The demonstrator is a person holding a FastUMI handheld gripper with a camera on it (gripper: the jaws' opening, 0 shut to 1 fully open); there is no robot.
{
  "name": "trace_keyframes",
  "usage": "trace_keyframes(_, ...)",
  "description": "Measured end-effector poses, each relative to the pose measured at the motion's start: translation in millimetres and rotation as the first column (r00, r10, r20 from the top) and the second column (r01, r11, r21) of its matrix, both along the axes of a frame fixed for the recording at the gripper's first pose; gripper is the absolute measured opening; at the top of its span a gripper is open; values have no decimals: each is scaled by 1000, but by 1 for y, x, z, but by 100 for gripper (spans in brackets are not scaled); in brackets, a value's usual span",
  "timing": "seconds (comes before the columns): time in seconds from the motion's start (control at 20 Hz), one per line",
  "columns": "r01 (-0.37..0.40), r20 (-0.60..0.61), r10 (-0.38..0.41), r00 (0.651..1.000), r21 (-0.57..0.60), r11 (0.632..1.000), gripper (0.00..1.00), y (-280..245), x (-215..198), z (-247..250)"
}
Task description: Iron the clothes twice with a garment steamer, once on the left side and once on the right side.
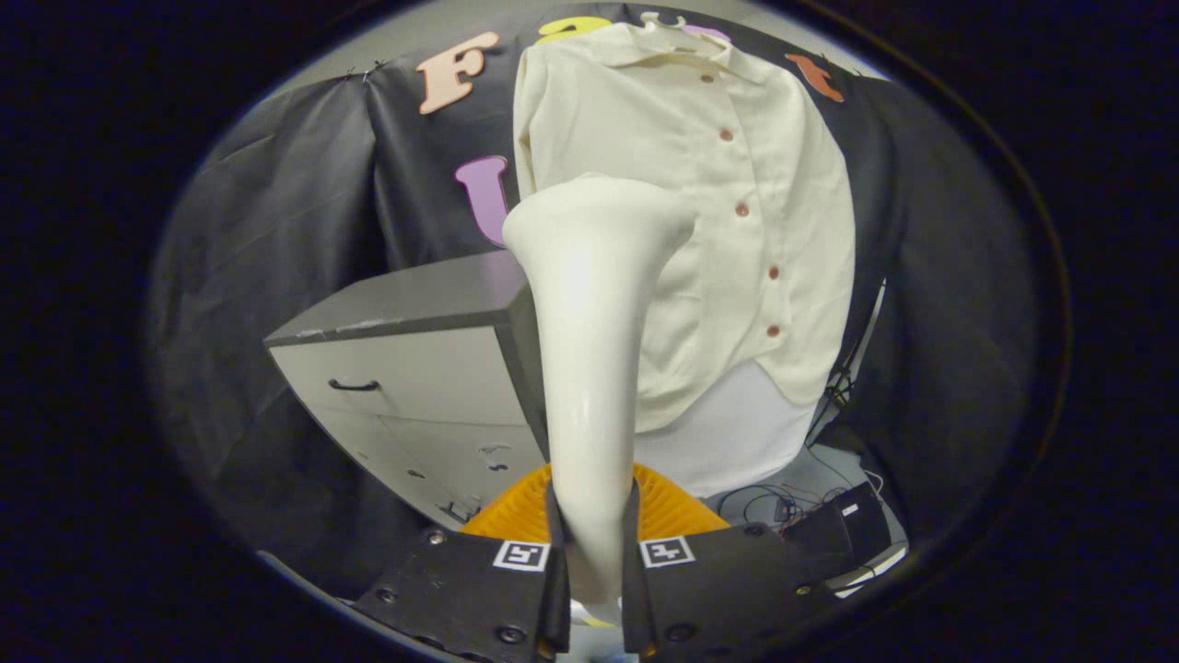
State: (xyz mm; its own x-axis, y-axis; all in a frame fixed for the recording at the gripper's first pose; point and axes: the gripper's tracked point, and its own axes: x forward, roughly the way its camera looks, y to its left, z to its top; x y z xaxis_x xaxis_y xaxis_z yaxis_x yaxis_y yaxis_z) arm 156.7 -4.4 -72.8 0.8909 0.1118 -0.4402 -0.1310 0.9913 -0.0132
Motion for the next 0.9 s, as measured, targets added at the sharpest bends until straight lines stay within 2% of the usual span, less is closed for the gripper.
trace_keyframes(0.3, 0, 144, 6, 990, -42, 999, 22, -3, -1, 109)
trace_keyframes(0.5, 20, 195, -20, 981, 2, 1000, 22, -26, 18, 164)
trace_keyframes(0.7, 61, 199, -67, 978, 35, 998, 21, -70, 54, 194)
trace_keyframes(0.9, 109, 171, -114, 979, 42, 993, 22, -123, 92, 198)
